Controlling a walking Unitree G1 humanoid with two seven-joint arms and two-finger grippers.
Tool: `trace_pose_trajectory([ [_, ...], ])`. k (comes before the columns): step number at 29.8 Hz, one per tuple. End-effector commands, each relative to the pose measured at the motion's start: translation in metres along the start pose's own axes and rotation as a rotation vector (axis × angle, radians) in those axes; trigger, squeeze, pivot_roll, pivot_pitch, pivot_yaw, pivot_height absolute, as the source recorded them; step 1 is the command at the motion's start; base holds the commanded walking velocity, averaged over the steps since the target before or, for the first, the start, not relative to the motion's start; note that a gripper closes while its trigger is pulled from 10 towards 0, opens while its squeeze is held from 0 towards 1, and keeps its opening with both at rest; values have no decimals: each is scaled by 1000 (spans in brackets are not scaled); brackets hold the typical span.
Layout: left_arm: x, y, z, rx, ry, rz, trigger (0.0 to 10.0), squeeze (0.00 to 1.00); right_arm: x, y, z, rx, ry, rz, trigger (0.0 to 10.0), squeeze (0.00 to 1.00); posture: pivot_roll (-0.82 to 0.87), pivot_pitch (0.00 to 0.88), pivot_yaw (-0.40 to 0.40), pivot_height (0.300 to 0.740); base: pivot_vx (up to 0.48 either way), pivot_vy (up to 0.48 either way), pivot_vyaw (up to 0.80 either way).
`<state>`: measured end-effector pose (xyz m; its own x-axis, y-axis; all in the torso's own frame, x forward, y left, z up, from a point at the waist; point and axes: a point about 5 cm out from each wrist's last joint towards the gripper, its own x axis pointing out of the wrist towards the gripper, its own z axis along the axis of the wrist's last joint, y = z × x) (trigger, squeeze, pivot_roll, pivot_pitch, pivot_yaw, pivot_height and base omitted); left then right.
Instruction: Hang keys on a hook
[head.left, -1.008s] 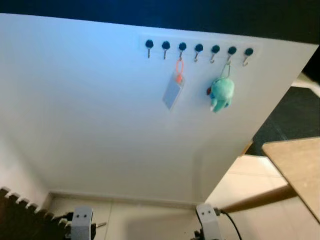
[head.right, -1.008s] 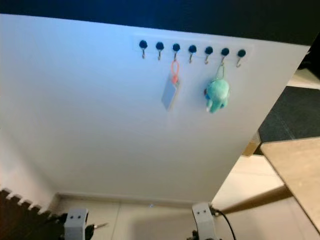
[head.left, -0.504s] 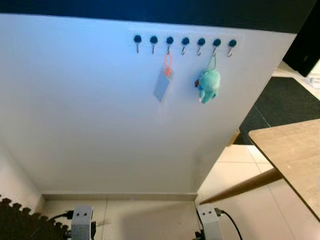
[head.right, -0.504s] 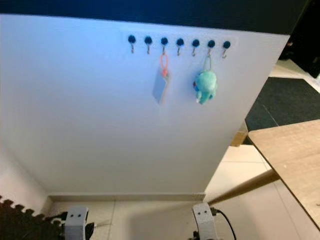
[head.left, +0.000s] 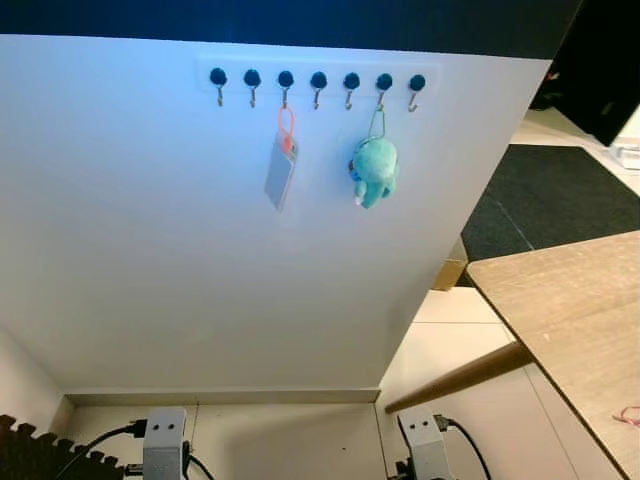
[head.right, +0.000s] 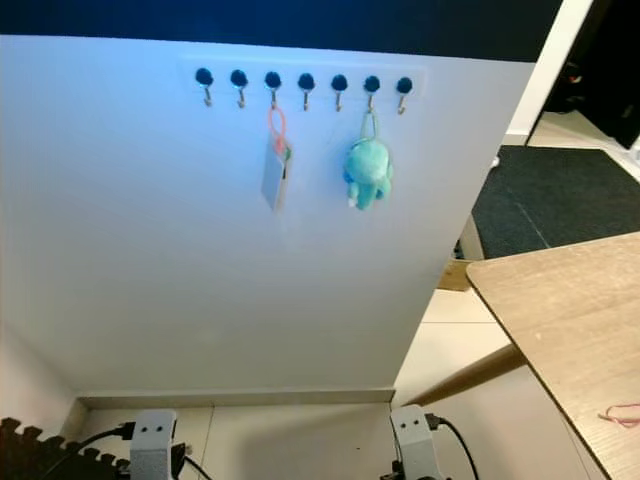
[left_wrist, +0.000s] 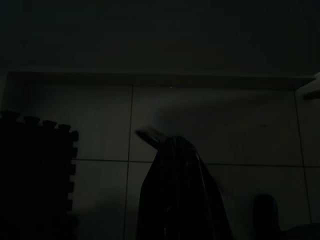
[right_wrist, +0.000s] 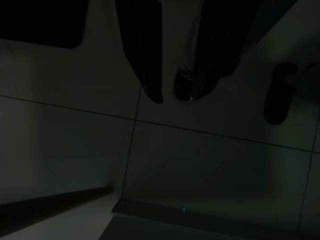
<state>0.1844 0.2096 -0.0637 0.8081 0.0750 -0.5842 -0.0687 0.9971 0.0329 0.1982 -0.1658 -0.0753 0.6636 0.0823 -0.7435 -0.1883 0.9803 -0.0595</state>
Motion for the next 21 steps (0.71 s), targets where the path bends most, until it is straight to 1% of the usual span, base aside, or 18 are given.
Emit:
trace_pose_trajectory([
  [1, -3, 7, -1, 30, -5, 9, 10000, 0, 1, 0, 3, 14, -14, 0, 10000, 0, 94, 60, -53, 740, 0, 0, 0],
  [2, -2, 7, 5, 38, -46, -3, 10000, 0, 1, 0, 8, 16, -37, 1, 10000, 0, 88, 61, -54, 740, 0, 0, 0],
  [3, -2, 7, 5, 38, -46, -3, 10000, 0, 1, 0, 8, 16, -37, 1, 10000, 0, 88, 61, -54, 740, 0, 0, 0],
  [4, -1, 6, 12, 48, -96, -18, 10000, 0, 2, 0, 14, 17, -68, 5, 10000, 0, 88, 62, -54, 740, 0, 0, 0],
  [6, -2, -1, 37, 91, -256, -135, 10000, 0, 3, 0, 26, 7, -129, 20, 10000, 0, 87, 63, -58, 740, 0, 0, 0],
  [7, -2, -1, 37, 91, -256, -135, 10000, 0, 3, 0, 26, 7, -129, 20, 10000, 0, 87, 63, -58, 740, 0, 0, 0],
  [8, -5, -11, 59, 148, -380, -262, 10000, 0, 4, 0, 34, -8, -172, 33, 10000, 0, 90, 65, -62, 740, 0, 0, 0],
  [10, -7, -19, 77, 179, -456, -355, 10000, 0, 4, 0, 40, -24, -209, 40, 10000, 0, 90, 65, -64, 740, 0, 0, 0],
  [12, -8, -25, 100, 182, -538, -410, 10000, 0, 3, -1, 45, -30, -239, 43, 10000, 0, 87, 66, -65, 740, 0, 0, 0],
  [13, -8, -25, 100, 182, -538, -410, 10000, 0, 3, -1, 45, -30, -239, 43, 10000, 0, 87, 66, -65, 740, 0, 0, 0],
  [14, -10, -28, 127, 178, -628, -433, 10000, 0, 3, -2, 48, -27, -258, 44, 10000, 0, 82, 65, -65, 740, 0, 0, 0],
  [15, -11, -30, 140, 176, -672, -440, 10000, 0, 3, -2, 49, -23, -265, 43, 10000, 0, 82, 65, -65, 740, 0, 0, 0],
  [16, -11, -30, 140, 176, -672, -440, 10000, 0, 3, -2, 49, -23, -265, 43, 10000, 0, 82, 65, -65, 740, 0, 0, 0],
  [17, -14, -35, 162, 180, -735, -468, 10000, 0, 3, -3, 51, -20, -275, 40, 10000, 0, 79, 67, -64, 740, 0, 0, 0],
  [18, -22, -43, 196, 195, -826, -539, 10000, 0, 3, -4, 53, -13, -288, 35, 10000, 0, 79, 66, -66, 740, 0, 0, 0],
  [19, -22, -43, 196, 195, -826, -539, 10000, 0, 3, -4, 53, -13, -288, 35, 10000, 0, 79, 66, -66, 740, 0, 0, 0],
  [20, -34, -55, 235, 216, -924, -649, 10000, 0, 2, -5, 54, -2, -300, 31, 10000, 0, 76, 66, -63, 740, 0, 0, 0],
  [21, -34, -55, 235, 216, -924, -649, 10000, 0, 2, -5, 54, -2, -300, 31, 10000, 0, 76, 66, -63, 740, 0, 0, 0],
])
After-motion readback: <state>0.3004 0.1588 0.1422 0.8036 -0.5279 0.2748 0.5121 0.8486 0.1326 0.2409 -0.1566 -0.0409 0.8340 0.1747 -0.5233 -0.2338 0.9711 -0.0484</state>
